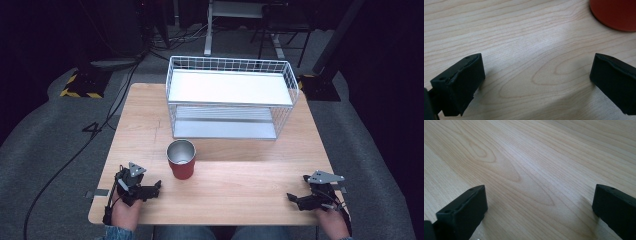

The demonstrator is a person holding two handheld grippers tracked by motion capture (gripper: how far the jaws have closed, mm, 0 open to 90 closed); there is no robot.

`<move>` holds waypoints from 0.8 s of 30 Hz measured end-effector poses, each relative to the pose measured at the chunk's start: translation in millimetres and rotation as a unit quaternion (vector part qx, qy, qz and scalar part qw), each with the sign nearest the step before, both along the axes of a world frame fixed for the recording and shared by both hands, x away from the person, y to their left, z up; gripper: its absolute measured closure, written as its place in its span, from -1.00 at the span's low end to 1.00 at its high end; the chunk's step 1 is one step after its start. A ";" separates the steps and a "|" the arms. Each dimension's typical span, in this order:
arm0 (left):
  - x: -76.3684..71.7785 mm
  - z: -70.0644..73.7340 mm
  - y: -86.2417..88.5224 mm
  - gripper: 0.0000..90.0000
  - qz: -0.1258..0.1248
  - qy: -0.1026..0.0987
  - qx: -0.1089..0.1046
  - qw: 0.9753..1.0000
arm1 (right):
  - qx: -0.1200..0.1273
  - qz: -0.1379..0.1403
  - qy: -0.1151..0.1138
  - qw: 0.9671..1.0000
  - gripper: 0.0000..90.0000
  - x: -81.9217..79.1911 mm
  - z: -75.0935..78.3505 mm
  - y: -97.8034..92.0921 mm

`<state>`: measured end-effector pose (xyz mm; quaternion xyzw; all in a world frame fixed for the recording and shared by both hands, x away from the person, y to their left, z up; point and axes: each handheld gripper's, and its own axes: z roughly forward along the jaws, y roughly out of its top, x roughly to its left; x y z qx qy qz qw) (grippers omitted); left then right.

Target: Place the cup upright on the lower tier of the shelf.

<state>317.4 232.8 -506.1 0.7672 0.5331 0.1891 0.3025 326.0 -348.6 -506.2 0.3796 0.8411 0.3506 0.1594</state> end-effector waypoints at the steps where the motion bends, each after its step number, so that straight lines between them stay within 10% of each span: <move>1: -0.1 0.0 0.7 -0.99 -0.001 -0.001 -0.001 1.000 | 0.000 0.000 0.000 1.000 -1.00 0.0 0.0 0.0; 15: -3.2 5.6 9.4 -0.69 -0.007 -0.035 -0.039 0.999 | 0.000 0.000 -0.001 1.000 -1.00 0.0 -0.1 -0.2; 24: -6.2 25.9 -1.6 -0.69 -0.053 -0.106 -0.066 0.991 | 0.000 0.000 -0.001 1.000 -1.00 0.0 -0.1 -0.2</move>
